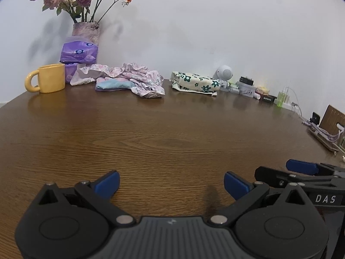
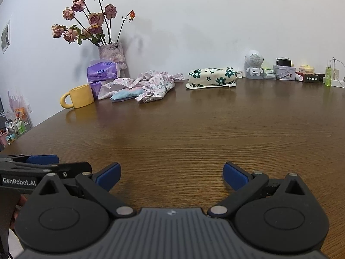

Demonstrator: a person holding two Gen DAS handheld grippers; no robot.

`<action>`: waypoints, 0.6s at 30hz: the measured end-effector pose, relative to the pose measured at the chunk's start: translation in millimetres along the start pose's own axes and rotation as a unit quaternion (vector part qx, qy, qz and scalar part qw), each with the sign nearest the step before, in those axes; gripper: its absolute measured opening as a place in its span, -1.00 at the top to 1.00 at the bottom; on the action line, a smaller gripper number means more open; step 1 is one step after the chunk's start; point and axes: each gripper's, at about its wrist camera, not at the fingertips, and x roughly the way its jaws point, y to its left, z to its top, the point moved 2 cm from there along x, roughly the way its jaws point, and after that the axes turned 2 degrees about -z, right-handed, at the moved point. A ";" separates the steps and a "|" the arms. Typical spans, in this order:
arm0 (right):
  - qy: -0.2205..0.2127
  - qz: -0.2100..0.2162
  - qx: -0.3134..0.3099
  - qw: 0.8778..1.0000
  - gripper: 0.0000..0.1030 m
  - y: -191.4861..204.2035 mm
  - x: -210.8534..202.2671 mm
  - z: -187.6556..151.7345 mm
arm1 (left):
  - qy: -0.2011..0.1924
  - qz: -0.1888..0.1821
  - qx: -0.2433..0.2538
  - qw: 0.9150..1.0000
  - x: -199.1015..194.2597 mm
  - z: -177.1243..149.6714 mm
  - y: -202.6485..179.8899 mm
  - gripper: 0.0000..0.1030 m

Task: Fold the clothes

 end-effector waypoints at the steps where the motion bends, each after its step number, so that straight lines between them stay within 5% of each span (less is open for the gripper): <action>1: -0.001 -0.002 -0.001 1.000 -0.99 0.4 -0.1 -0.2 | 0.000 0.000 0.000 1.000 0.0 0.0 -0.1 -1.00; 18: 0.001 -0.001 0.005 1.000 -0.99 -0.5 1.0 -0.2 | -0.003 0.001 -0.003 1.000 -1.4 -0.8 -1.0 -1.00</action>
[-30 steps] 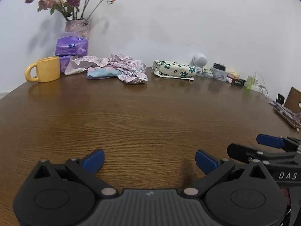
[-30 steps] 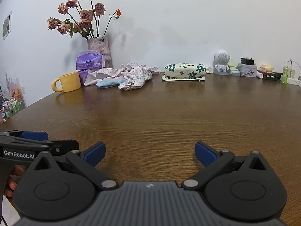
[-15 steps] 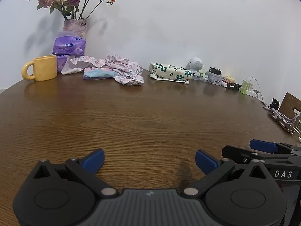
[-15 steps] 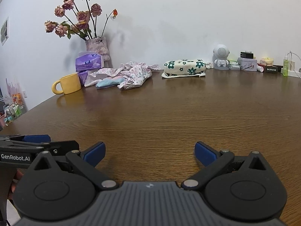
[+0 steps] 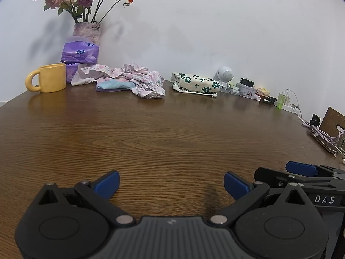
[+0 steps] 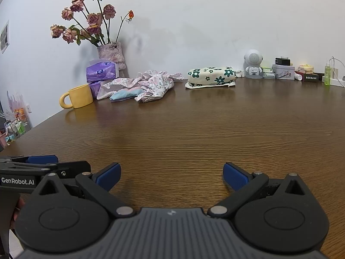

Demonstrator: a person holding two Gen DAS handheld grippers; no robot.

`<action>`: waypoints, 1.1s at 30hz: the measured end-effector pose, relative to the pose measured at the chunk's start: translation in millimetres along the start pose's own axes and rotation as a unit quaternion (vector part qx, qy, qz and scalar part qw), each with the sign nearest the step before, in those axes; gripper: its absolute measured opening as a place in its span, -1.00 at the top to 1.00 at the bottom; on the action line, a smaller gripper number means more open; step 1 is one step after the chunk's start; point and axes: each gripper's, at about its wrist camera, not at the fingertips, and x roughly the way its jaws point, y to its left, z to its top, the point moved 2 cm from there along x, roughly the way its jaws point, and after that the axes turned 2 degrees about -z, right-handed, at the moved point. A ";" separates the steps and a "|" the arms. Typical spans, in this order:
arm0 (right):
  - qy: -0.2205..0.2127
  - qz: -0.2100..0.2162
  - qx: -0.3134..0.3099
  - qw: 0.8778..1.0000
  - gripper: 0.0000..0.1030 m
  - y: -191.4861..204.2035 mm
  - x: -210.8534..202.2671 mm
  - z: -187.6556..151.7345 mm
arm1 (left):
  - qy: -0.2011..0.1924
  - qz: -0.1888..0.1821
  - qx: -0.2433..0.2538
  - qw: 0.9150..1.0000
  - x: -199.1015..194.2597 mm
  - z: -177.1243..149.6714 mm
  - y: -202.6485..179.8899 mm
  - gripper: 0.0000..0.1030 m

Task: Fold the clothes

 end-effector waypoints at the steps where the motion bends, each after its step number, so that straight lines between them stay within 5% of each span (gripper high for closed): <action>1: 0.000 0.000 0.000 1.000 -0.99 0.0 -0.1 0.0 | 0.000 0.000 0.000 1.000 0.0 0.1 0.0 -1.00; 33: 0.000 -0.003 0.005 1.000 -0.99 0.2 -0.5 -0.6 | 0.000 0.001 0.000 1.000 -0.2 0.4 -0.3 -1.00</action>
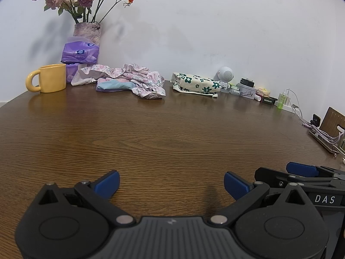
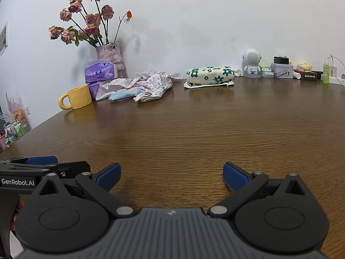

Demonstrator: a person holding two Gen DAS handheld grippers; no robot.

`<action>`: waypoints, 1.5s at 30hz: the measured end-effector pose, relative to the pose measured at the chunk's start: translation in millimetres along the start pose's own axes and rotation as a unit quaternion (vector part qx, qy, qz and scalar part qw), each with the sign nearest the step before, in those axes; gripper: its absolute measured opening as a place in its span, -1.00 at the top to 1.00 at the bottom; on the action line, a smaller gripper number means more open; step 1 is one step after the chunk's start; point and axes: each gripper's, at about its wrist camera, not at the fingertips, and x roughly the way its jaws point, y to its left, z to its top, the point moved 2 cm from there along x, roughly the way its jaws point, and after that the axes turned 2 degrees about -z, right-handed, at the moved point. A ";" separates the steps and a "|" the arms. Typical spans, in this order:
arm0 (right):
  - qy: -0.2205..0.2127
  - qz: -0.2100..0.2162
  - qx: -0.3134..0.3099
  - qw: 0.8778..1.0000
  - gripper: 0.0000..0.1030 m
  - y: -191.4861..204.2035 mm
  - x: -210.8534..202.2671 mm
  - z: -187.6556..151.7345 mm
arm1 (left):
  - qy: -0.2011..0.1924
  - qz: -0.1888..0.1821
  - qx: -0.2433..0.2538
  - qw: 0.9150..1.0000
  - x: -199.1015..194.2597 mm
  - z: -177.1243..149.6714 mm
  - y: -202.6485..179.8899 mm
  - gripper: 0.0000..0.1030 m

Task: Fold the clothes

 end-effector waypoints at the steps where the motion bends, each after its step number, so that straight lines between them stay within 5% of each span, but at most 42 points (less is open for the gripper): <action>1: 0.000 0.000 0.000 1.000 -0.99 -0.1 0.0 -0.1 | 0.000 0.000 0.000 1.000 -0.1 0.0 0.0 -1.00; 45: 0.001 0.003 0.006 1.000 -0.99 -1.4 0.5 0.3 | -0.002 -0.001 -0.004 1.000 -0.2 -0.3 -0.5 -1.00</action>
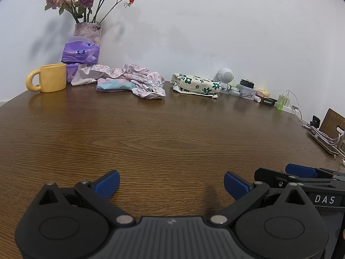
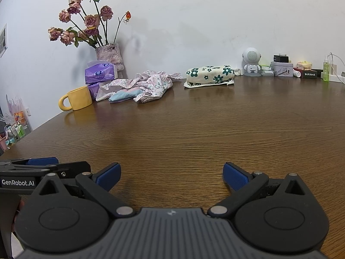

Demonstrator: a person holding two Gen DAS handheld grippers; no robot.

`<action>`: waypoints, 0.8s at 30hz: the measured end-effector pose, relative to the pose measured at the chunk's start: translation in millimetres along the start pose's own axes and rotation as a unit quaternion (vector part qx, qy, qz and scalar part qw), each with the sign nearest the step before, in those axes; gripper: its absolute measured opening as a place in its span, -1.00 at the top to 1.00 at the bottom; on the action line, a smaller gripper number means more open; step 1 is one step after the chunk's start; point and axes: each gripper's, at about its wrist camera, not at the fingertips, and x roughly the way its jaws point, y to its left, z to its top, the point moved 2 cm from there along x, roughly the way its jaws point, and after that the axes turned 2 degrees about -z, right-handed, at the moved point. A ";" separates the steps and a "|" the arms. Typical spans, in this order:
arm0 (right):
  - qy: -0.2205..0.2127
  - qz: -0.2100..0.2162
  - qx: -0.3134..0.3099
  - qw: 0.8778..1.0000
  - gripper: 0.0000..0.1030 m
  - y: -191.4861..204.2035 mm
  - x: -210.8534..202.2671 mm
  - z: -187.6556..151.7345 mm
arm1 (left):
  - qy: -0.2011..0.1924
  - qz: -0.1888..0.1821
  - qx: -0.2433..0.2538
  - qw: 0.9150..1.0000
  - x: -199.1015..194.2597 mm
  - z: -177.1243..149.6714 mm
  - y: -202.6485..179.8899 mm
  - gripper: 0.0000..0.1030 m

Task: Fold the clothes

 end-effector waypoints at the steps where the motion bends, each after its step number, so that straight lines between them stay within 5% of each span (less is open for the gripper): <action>1: 0.000 0.000 0.000 1.000 -0.99 0.0 0.1 0.2 | 0.000 0.000 0.000 1.000 0.0 0.0 0.0 -1.00; 24: -0.003 0.000 0.000 1.000 -0.99 -0.6 -0.3 -0.1 | -0.001 -0.001 -0.001 1.000 0.5 0.8 0.8 -1.00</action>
